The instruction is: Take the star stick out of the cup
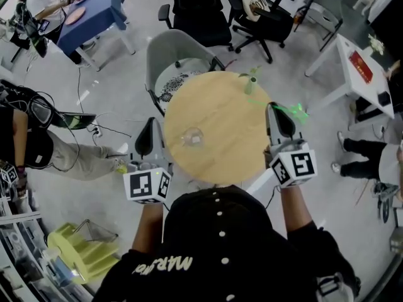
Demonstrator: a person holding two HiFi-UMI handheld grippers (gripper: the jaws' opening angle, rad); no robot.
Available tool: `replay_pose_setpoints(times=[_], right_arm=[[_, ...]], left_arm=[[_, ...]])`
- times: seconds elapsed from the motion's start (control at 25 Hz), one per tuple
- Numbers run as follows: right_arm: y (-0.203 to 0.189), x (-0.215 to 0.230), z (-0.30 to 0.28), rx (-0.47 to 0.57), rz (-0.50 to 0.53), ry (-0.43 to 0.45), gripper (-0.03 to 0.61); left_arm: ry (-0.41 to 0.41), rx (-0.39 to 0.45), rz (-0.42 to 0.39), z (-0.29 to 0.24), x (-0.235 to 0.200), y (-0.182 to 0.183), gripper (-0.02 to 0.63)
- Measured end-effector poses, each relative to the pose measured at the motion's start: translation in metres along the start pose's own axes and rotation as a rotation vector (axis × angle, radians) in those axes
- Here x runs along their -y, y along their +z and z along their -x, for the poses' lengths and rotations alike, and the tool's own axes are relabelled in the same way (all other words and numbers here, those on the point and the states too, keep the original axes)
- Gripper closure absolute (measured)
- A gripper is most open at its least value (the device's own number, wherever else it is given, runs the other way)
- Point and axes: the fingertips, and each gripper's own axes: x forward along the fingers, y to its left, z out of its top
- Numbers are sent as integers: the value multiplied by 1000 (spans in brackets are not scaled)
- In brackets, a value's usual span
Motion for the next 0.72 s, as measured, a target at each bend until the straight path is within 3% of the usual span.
replay_pose_setpoints(times=[0.72], right_arm=[[-1, -11, -1, 5, 6, 4, 561]], left_arm=[[3, 8, -4, 8, -2, 0, 611]])
